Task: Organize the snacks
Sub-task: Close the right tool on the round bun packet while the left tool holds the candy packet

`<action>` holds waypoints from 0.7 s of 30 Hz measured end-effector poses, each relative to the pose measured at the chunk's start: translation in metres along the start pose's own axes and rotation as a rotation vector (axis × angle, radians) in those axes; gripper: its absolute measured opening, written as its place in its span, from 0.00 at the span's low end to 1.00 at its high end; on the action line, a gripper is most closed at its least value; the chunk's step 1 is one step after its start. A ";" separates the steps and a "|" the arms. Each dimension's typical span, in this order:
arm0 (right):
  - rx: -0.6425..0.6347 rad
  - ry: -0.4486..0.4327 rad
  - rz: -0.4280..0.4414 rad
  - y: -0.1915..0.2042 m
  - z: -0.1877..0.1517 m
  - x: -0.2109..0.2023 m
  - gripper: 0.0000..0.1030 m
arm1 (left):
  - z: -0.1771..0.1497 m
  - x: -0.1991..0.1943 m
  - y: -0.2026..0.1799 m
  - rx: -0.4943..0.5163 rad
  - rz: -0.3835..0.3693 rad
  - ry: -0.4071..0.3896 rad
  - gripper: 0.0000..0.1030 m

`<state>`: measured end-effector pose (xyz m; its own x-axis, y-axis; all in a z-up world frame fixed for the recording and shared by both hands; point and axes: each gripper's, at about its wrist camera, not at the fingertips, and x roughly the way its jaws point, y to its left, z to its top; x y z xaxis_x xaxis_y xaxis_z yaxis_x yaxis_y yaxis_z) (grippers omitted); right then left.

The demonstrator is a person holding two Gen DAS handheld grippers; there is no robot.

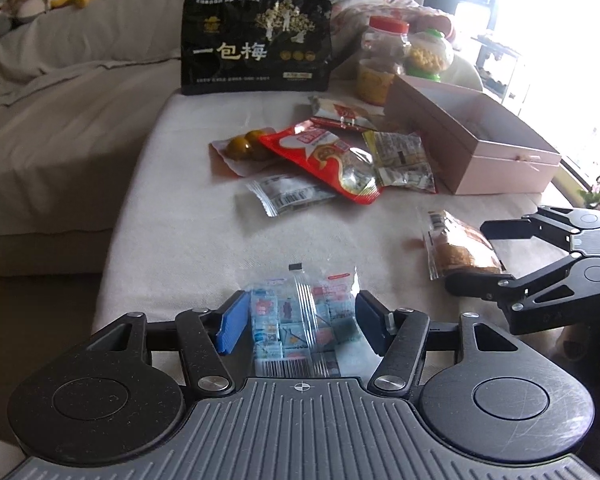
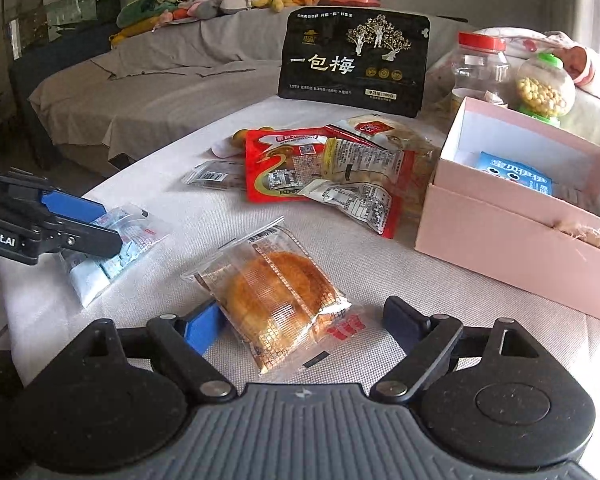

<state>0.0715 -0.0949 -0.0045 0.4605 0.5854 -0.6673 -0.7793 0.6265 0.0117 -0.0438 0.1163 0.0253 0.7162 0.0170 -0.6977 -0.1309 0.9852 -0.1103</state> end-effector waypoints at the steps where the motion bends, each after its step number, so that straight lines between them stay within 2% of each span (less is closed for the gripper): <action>1: 0.000 0.000 -0.001 0.000 0.000 0.000 0.85 | 0.000 -0.002 0.000 0.001 0.007 -0.004 0.63; 6: -0.002 0.001 -0.003 0.001 0.000 0.000 0.85 | -0.002 -0.019 -0.001 -0.014 0.041 -0.025 0.63; 10: -0.003 0.002 -0.004 0.001 0.000 0.000 0.86 | -0.013 -0.028 -0.012 -0.002 0.045 -0.007 0.63; 12: -0.006 0.004 -0.007 0.002 0.000 0.000 0.87 | -0.018 -0.023 -0.020 0.032 0.029 0.011 0.63; 16: -0.005 0.007 -0.013 0.002 0.000 0.000 0.88 | -0.023 -0.015 -0.035 0.106 0.053 -0.006 0.70; 19: -0.008 0.008 -0.013 0.003 0.000 0.001 0.89 | -0.022 -0.011 -0.035 0.096 0.014 -0.020 0.70; 21: -0.017 0.014 -0.009 0.003 0.000 0.001 0.92 | -0.021 -0.010 -0.034 0.088 0.036 -0.036 0.68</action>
<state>0.0695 -0.0918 -0.0049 0.4613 0.5724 -0.6779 -0.7824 0.6228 -0.0066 -0.0614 0.0794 0.0211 0.7365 0.0570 -0.6740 -0.0974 0.9950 -0.0223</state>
